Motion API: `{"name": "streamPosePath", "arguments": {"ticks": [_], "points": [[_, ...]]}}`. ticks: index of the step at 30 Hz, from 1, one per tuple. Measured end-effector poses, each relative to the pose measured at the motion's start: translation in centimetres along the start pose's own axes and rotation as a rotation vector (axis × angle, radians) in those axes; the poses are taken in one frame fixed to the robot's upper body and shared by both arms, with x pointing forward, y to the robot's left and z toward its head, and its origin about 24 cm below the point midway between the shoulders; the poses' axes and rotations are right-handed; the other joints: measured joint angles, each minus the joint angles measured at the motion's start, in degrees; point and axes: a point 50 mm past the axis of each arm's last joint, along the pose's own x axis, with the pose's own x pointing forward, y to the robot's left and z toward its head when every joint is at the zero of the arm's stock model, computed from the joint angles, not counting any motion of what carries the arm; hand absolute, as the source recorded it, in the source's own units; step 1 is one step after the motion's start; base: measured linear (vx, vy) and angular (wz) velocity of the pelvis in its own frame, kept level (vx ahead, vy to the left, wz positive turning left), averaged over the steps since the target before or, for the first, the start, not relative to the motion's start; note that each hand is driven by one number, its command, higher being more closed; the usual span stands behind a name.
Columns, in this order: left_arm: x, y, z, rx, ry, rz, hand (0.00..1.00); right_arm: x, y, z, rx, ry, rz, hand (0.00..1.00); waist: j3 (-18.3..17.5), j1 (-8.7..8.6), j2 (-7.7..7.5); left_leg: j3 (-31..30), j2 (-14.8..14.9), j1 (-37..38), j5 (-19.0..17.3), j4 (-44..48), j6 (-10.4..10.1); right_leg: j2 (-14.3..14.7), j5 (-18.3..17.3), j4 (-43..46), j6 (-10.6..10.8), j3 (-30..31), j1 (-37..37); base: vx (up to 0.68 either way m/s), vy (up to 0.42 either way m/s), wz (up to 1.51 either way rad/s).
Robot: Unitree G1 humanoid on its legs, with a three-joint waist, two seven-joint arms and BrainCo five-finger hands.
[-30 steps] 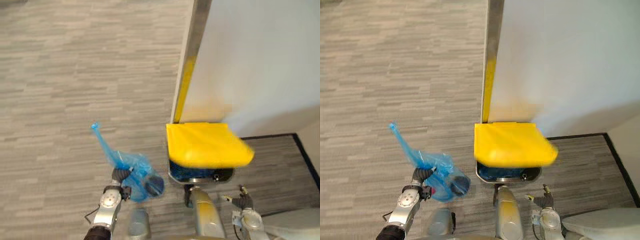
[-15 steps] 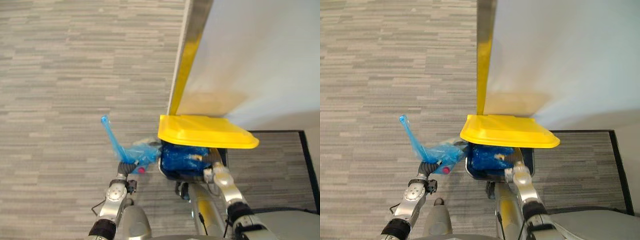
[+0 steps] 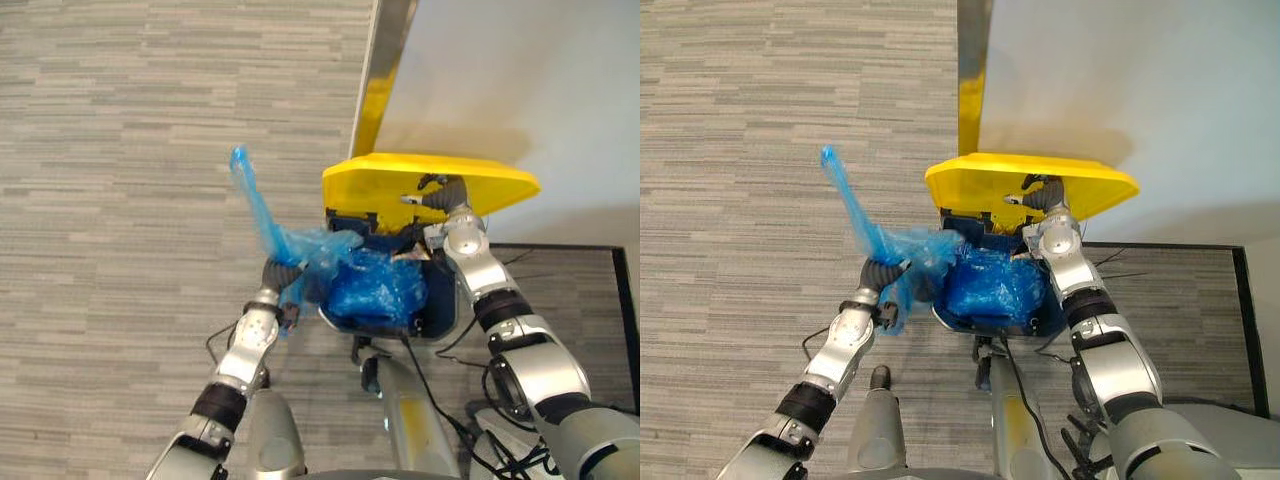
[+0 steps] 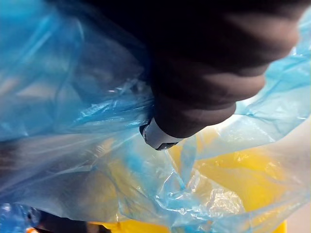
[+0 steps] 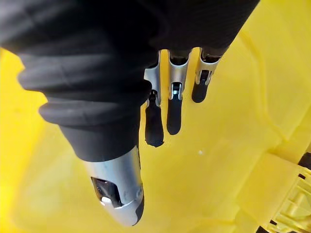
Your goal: Gather rubbish on tea table into small bin, then transfer packed bag to large trash can.
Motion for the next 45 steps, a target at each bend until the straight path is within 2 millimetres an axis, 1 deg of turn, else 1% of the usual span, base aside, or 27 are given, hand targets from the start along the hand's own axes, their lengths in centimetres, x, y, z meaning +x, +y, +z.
{"name": "streamPosePath", "arguments": {"ticks": [1,2,3,4,6,7,9,11,13,15,16,18,20,22,23,25,27,29,33,35,37,38,39,40,43,45], "points": [[0.2,-0.5,0.4,-0.005,-0.017,-0.023,1.00,0.1,-0.1,0.3,0.004,-0.006,-0.002,0.00,0.23,-0.21,0.04,-0.10,0.00,-0.21,-0.03,0.35,0.05,-0.02,0.05,-0.04,-0.01,-0.05,0.03,-0.04,0.039,0.05],[0.4,-2.0,1.5,-0.013,-0.061,-0.086,1.00,0.4,-0.1,0.8,0.018,-0.018,-0.003,0.00,0.60,-0.84,0.07,-0.15,-0.06,-0.72,-0.15,1.10,0.16,-0.11,0.27,-0.12,-0.13,-0.13,0.13,-0.01,0.042,0.03],[0.6,-2.7,1.9,-0.018,-0.079,-0.111,1.00,0.5,-0.2,0.9,0.016,-0.021,-0.005,0.00,0.77,-0.88,0.09,-0.09,-0.12,-0.74,-0.19,1.34,0.23,-0.17,0.33,-0.11,-0.13,-0.11,0.24,0.00,0.057,0.04],[0.9,-4.0,2.8,-0.027,-0.116,-0.156,1.00,0.5,-0.3,0.8,0.010,-0.018,-0.005,0.00,0.95,-0.93,0.10,0.02,-0.18,-0.69,-0.22,1.52,0.28,-0.30,0.45,-0.06,-0.26,-0.11,0.48,0.01,0.040,0.04],[1.4,-5.6,4.6,-0.050,-0.185,-0.204,1.00,0.7,-0.2,1.0,0.001,-0.018,0.001,0.00,1.59,-1.03,0.11,0.07,-0.23,-0.19,-0.21,1.53,0.29,-0.38,0.87,-0.02,-0.92,-0.11,1.01,0.01,0.038,0.05],[1.6,-5.9,5.1,-0.054,-0.207,-0.215,1.00,0.8,-0.3,1.2,-0.001,-0.024,0.000,0.00,2.12,-1.02,0.08,0.14,-0.25,0.10,-0.21,1.51,0.29,-0.40,0.86,0.04,-0.92,-0.06,1.20,-0.01,0.031,0.01],[2.5,-6.5,6.9,-0.065,-0.272,-0.227,1.00,1.5,-0.6,2.8,0.001,-0.067,-0.008,0.00,4.18,-1.43,0.04,0.26,-0.60,0.26,-0.22,1.54,0.31,-0.59,0.65,0.04,-0.61,0.21,1.20,-0.03,0.004,-0.02],[2.9,-6.7,7.4,-0.056,-0.291,-0.235,1.00,1.9,-0.6,4.1,-0.003,-0.102,0.000,0.00,5.64,-2.16,0.03,0.38,-0.69,0.26,-0.22,1.55,0.32,-0.57,0.67,0.02,-0.64,0.45,1.04,-0.06,-0.001,-0.05],[3.2,-7.0,7.0,-0.042,-0.270,-0.234,1.00,2.1,-0.4,4.7,-0.009,-0.122,0.015,0.00,5.85,-2.41,0.02,0.95,-0.70,-0.02,-0.22,1.33,0.33,-0.42,0.77,0.02,-0.63,0.96,0.22,-0.03,-0.003,-0.13],[4.3,-7.2,5.4,0.005,-0.188,-0.231,1.00,2.3,-0.5,5.2,-0.005,-0.137,0.018,0.00,5.97,-2.91,-0.01,1.30,-0.93,-1.51,-0.19,1.27,0.36,-0.40,1.23,0.01,-0.55,1.41,-1.58,-0.01,-0.002,-0.14],[4.7,-7.1,5.0,0.021,-0.162,-0.224,1.00,2.4,-0.6,5.5,0.002,-0.143,0.016,0.00,5.98,-3.15,-0.02,1.38,-0.99,-2.15,-0.19,1.29,0.36,-0.43,1.34,0.02,-0.54,1.52,-2.28,0.00,0.003,-0.08],[5.8,-6.4,3.5,0.084,-0.075,-0.193,1.00,2.8,-1.0,6.7,0.007,-0.174,0.006,0.00,7.09,-3.90,-0.03,2.00,-1.06,-3.75,-0.15,1.43,0.33,-0.37,1.71,0.02,-0.49,2.04,-4.18,0.01,0.005,-0.15],[6.7,-5.6,2.3,0.137,0.013,-0.158,1.00,3.1,-1.5,7.5,-0.006,-0.196,-0.005,0.00,8.06,-4.01,-0.06,2.73,-1.08,-5.34,-0.06,1.46,0.17,-0.22,2.09,0.21,-0.63,2.65,-6.35,0.04,0.003,-0.20],[7.1,-5.4,1.9,0.160,0.052,-0.144,1.00,3.2,-1.8,8.0,-0.015,-0.212,-0.009,0.00,9.04,-4.19,-0.06,2.96,-1.03,-6.41,-0.03,1.57,0.12,-0.19,2.59,0.35,-1.39,2.71,-7.63,0.04,0.003,-0.12],[7.4,-5.4,1.7,0.170,0.075,-0.134,0.00,3.2,-1.8,8.3,-0.010,-0.224,-0.009,0.00,9.12,-4.28,-0.13,3.34,-0.98,-7.78,-0.06,2.11,0.09,-0.26,2.70,0.78,-1.55,2.81,-9.21,0.06,0.010,-0.14],[7.7,-5.6,1.8,0.176,0.093,-0.123,0.00,2.9,-1.6,9.6,0.013,-0.277,-0.006,0.00,9.31,-4.51,-0.19,4.98,-0.61,-10.53,-0.61,5.49,0.13,-0.41,2.79,1.57,-1.65,3.11,-11.72,0.04,0.019,-0.18],[8.0,-5.3,1.6,0.149,0.129,-0.069,0.00,2.5,-1.2,11.3,0.070,-0.341,0.000,0.00,9.72,-5.17,-0.33,7.60,0.86,-15.22,-3.05,12.42,0.56,-0.09,2.79,3.37,-1.74,3.49,-14.55,-0.01,0.047,-0.27],[7.9,-5.3,1.4,0.146,0.156,-0.051,0.00,2.3,-0.4,11.9,0.113,-0.355,0.003,0.00,10.08,-5.78,-0.54,8.46,1.10,-16.03,-4.19,13.51,0.72,-0.28,2.80,3.95,-1.74,4.18,-15.19,-0.03,0.055,-0.13],[6.9,-5.2,-0.2,0.126,0.217,-0.023,0.00,1.8,1.1,12.7,0.167,-0.370,0.025,0.00,10.06,-5.37,-0.56,9.39,1.17,-15.74,-4.61,14.16,0.46,-0.33,2.67,3.80,-1.52,4.80,-15.18,-0.01,0.034,-0.07],[6.4,-5.1,-0.9,0.116,0.250,-0.011,0.00,1.5,1.9,13.3,0.183,-0.392,0.048,0.00,10.06,-5.38,-0.56,10.53,2.12,-15.88,-5.22,16.26,0.83,0.15,2.65,4.11,-1.49,4.98,-15.17,0.00,0.013,-0.17],[6.3,-5.5,-0.9,0.115,0.250,-0.016,0.00,1.0,2.1,13.8,0.188,-0.426,0.058,0.00,9.99,-5.41,-0.68,11.38,2.08,-15.63,-5.77,16.32,1.31,0.23,2.70,4.44,-1.41,5.88,-15.17,-0.01,0.035,-0.14],[6.3,-5.5,-0.9,0.127,0.246,-0.020,0.00,0.6,2.4,14.1,0.198,-0.447,0.066,0.00,9.83,-5.51,-0.91,12.00,1.89,-15.08,-5.74,15.62,1.30,-0.27,2.80,4.41,-1.26,6.24,-15.12,0.00,0.044,0.05],[6.3,-5.5,-0.9,0.142,0.244,-0.022,0.00,0.1,2.6,14.1,0.207,-0.462,0.071,0.00,9.83,-5.73,-0.92,12.52,1.91,-14.66,-5.57,15.21,0.95,-0.61,2.85,4.43,-1.35,6.17,-14.93,0.01,0.041,0.06],[6.3,-5.5,-0.8,0.152,0.240,-0.023,0.00,-0.1,2.6,14.1,0.209,-0.468,0.072,0.00,9.83,-5.53,-0.92,12.59,1.96,-14.48,-5.55,15.38,0.96,-0.60,2.92,4.52,-1.45,6.15,-14.84,0.03,0.028,0.04],[6.5,-5.4,-0.3,0.170,0.218,-0.017,0.00,-0.9,2.8,12.9,0.214,-0.461,0.080,0.00,9.82,-5.31,-0.92,12.65,1.68,-13.38,-5.55,16.17,1.00,-1.33,2.89,5.02,-1.44,5.62,-13.38,0.03,0.050,0.10],[6.4,-5.4,-0.4,0.179,0.219,-0.017,0.00,-1.6,3.2,10.7,0.183,-0.415,0.085,0.00,9.63,-5.45,-1.15,12.64,0.87,-10.61,-5.59,16.04,1.40,-2.44,2.48,5.40,-1.33,5.56,-10.08,0.01,0.099,0.23]]}}
